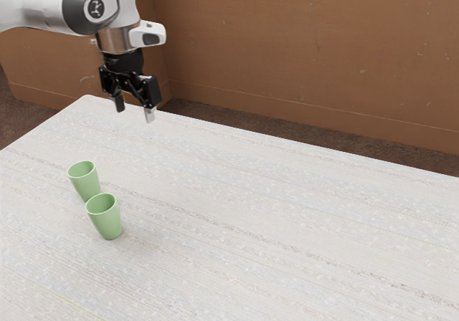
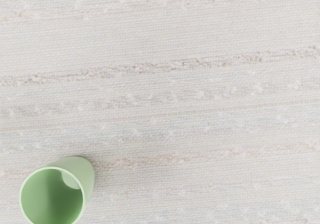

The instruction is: Place the left cup onto the right cup

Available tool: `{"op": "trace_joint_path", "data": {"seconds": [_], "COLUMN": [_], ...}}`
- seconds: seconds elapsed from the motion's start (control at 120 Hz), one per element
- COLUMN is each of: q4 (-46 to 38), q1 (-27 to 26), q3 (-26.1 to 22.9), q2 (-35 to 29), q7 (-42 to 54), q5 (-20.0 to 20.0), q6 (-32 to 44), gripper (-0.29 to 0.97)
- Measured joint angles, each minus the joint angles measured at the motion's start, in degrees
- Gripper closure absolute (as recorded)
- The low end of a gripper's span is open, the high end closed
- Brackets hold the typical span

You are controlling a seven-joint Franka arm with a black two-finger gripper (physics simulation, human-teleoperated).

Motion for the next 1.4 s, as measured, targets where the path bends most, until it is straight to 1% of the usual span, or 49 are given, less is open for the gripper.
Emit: {"op": "trace_joint_path", "data": {"seconds": [0.25, 0.6, 1.167, 1.4], "q4": [-0.12, -2.16, -5.30, -8.34], "q1": [-0.10, 1.87, 9.88, 11.59], "q3": [0.00, 0.58, 0.71, 0.70], "q2": [0.13, 0.24, 2.41, 4.00], "q7": [0.11, 0.24, 0.45, 1.32], "q5": [0.24, 0.40, 0.43, 0.43], "q6": [0.53, 2.82, 4.18, 8.32], "gripper": [0.00, 0.00, 0.00, 0.01]}}
